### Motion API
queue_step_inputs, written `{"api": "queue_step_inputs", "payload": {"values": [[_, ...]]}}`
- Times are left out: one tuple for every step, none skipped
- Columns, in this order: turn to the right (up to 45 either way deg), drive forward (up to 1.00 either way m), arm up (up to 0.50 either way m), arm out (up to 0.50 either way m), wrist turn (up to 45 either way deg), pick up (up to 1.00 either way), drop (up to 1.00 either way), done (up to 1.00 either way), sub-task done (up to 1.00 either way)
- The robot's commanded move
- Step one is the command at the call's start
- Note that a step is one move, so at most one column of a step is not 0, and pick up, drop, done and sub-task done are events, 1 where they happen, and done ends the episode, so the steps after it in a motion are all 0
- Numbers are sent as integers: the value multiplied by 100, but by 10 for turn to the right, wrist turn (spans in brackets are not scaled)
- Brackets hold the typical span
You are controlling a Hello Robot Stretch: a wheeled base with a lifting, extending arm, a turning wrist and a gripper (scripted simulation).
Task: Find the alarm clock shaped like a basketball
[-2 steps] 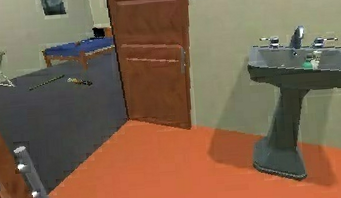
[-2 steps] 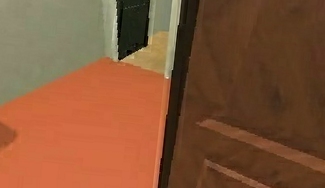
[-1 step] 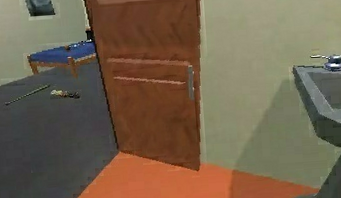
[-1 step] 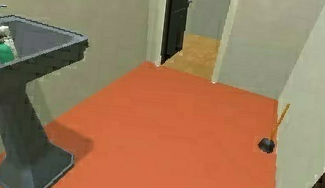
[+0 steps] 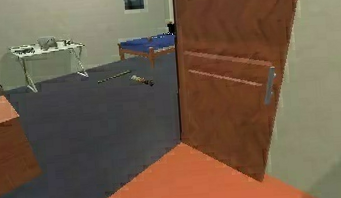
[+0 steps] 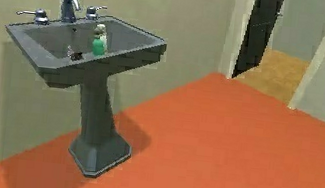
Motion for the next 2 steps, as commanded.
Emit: {"api": "queue_step_inputs", "payload": {"values": [[0, 20, 0, 0, 0, 0, 0, 0, 0], [-150, 0, 0, 0, 0, 0, 0, 0, 0]]}}
